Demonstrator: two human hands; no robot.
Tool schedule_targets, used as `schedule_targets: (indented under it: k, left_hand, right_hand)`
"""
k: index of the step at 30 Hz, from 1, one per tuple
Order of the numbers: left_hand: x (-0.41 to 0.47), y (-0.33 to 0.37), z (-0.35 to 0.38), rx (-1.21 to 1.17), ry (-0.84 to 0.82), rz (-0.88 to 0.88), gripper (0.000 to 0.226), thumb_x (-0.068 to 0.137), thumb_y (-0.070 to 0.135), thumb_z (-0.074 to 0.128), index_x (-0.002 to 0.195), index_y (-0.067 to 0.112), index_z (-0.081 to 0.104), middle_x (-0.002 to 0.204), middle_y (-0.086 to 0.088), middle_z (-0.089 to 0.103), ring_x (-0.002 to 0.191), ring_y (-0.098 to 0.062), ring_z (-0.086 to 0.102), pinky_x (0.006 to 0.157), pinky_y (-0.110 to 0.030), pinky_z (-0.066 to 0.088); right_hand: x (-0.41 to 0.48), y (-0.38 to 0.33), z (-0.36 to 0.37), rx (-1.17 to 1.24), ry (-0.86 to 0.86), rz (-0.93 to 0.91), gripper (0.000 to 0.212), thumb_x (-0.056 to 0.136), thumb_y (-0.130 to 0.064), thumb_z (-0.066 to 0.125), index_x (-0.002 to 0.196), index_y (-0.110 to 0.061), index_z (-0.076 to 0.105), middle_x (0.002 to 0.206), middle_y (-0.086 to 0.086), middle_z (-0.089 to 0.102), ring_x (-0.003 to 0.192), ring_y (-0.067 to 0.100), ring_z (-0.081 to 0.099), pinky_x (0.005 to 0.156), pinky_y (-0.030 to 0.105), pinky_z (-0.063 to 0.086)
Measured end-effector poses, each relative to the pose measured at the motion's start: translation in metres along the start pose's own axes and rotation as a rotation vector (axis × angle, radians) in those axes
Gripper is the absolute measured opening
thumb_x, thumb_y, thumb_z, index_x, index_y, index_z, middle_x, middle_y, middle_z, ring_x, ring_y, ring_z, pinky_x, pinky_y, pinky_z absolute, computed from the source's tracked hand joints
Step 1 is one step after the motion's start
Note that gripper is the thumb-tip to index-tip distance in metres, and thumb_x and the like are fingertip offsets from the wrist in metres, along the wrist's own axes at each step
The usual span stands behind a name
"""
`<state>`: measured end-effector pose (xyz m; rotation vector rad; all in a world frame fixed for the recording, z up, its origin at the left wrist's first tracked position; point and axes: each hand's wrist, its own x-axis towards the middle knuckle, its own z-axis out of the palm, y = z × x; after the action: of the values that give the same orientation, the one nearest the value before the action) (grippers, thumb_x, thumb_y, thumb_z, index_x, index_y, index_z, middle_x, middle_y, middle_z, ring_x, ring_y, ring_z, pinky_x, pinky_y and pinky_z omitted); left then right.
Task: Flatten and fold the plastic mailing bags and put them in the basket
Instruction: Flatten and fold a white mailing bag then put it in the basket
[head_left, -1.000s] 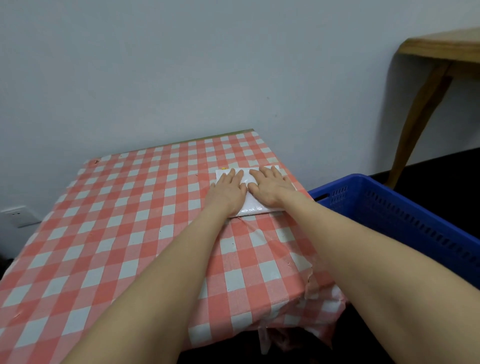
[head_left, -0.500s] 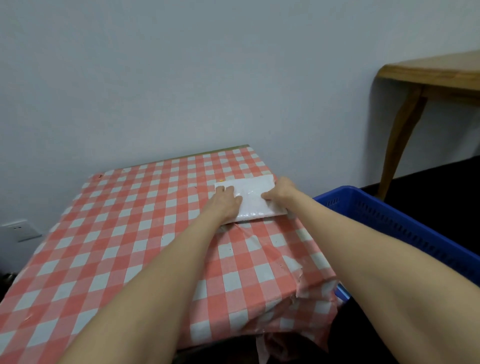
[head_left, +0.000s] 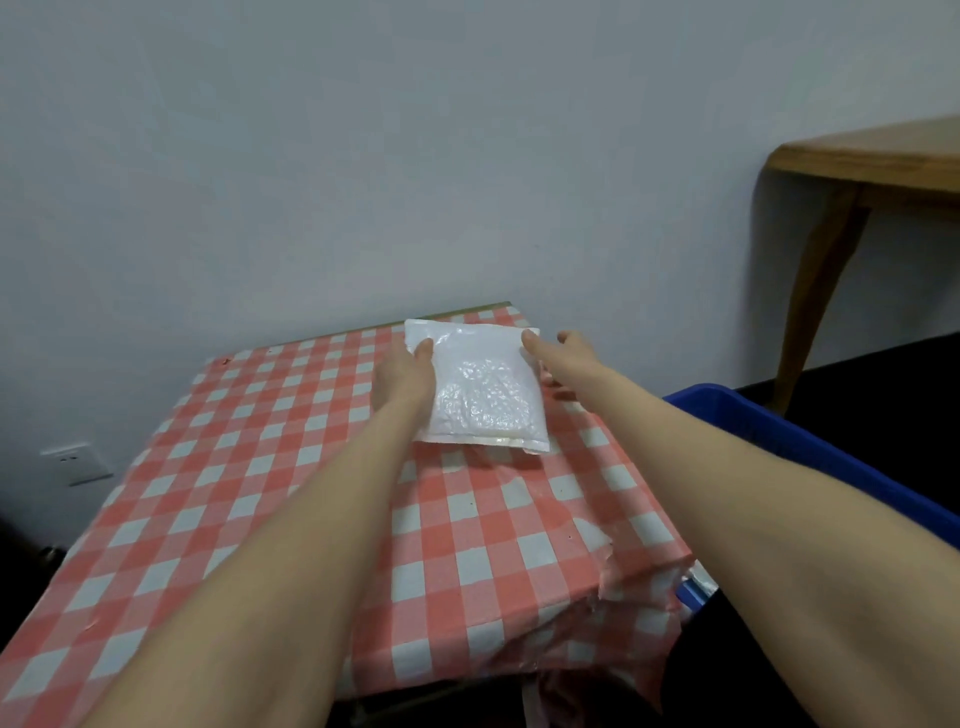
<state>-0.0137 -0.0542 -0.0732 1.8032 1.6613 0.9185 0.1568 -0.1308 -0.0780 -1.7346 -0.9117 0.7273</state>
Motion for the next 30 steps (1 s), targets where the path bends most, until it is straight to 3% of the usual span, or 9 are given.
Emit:
schedule_targets:
  k: [2,3,6,11,13,15,19,23,30]
  left_hand:
    - [-0.004,0.003,0.005,-0.023,0.002,-0.028,0.05,0.102,0.038,0.036,0.138,0.004,0.041,0.141,-0.013,0.046,0.127,-0.032,0.046,0.097,-0.037,0.038]
    - [-0.006,0.006,0.009,-0.035,-0.006,-0.033,0.05,0.102,0.038,0.036,0.138,0.003,0.041,0.141,-0.013,0.046,0.127,-0.032,0.046,0.098,-0.037,0.038]
    - [-0.01,0.007,0.023,-0.023,-0.064,-0.042,0.05,0.103,0.035,0.033,0.14,0.002,0.039,0.143,-0.015,0.045,0.128,-0.034,0.045,0.101,-0.039,0.038]
    - [-0.01,-0.004,0.039,0.056,-0.146,-0.127,0.053,0.103,0.029,0.035,0.148,0.005,0.022,0.149,-0.014,0.035,0.13,-0.036,0.042,0.101,-0.044,0.039]
    - [-0.01,-0.007,0.04,0.226,-0.114,-0.018,0.05,0.102,0.024,0.039,0.146,0.006,0.025,0.149,-0.013,0.032,0.131,-0.033,0.039,0.102,-0.043,0.038]
    - [-0.008,-0.011,0.041,0.341,-0.059,0.198,0.046,0.101,0.018,0.038,0.145,0.011,0.03,0.149,-0.009,0.032,0.133,-0.028,0.037,0.106,-0.041,0.036]
    - [-0.006,-0.015,0.049,0.402,-0.215,0.505,0.049,0.102,0.025,0.024,0.151,0.024,0.021,0.158,-0.002,0.018,0.146,-0.021,0.014,0.119,-0.044,0.016]
    - [-0.005,-0.019,0.053,0.561,-0.405,0.528,0.051,0.103,0.031,0.014,0.153,0.029,0.007,0.161,0.001,0.005,0.148,-0.021,-0.001,0.12,-0.048,0.003]
    - [-0.008,-0.031,0.055,0.611,-0.471,0.469,0.052,0.102,0.03,0.013,0.153,0.024,0.003,0.161,0.002,-0.001,0.148,-0.021,-0.002,0.119,-0.045,0.004]
  right_hand:
    - [-0.004,0.007,0.006,0.03,-0.148,0.045,0.047,0.1,-0.039,0.046,0.132,-0.005,0.044,0.128,0.005,0.055,0.107,0.02,0.054,0.094,0.031,0.042]
    - [-0.005,0.01,0.01,0.019,-0.141,0.029,0.044,0.101,-0.036,0.045,0.132,-0.006,0.046,0.13,0.007,0.056,0.108,0.022,0.056,0.097,0.034,0.045]
    - [0.008,0.027,0.017,-0.04,-0.009,0.004,0.042,0.097,-0.029,0.048,0.136,-0.013,0.047,0.132,0.01,0.057,0.119,0.03,0.055,0.104,0.044,0.043]
    - [0.008,0.034,0.012,-0.371,0.073,0.06,0.05,0.1,-0.033,0.044,0.144,-0.015,0.031,0.141,0.012,0.044,0.126,0.035,0.045,0.101,0.041,0.037]
    - [0.011,0.036,0.01,-0.529,0.114,0.019,0.054,0.1,-0.035,0.044,0.147,-0.014,0.027,0.146,0.011,0.035,0.13,0.033,0.04,0.103,0.043,0.036]
    - [0.012,0.035,0.009,-0.659,0.123,-0.087,0.057,0.1,-0.034,0.041,0.15,-0.016,0.022,0.152,0.007,0.027,0.136,0.03,0.031,0.108,0.043,0.032]
    - [0.014,0.033,0.019,-0.832,-0.061,-0.276,0.059,0.1,-0.035,0.03,0.154,-0.02,0.012,0.162,0.0,0.007,0.149,0.026,0.003,0.12,0.042,0.01]
    - [0.011,0.031,0.029,-0.981,-0.231,-0.298,0.059,0.101,-0.037,0.023,0.155,-0.024,0.006,0.162,0.0,-0.004,0.148,0.027,-0.011,0.121,0.046,-0.002]
    - [0.007,0.047,0.034,-0.974,-0.288,-0.23,0.057,0.101,-0.039,0.018,0.155,-0.024,0.007,0.163,-0.001,0.0,0.149,0.027,-0.009,0.12,0.049,0.004]
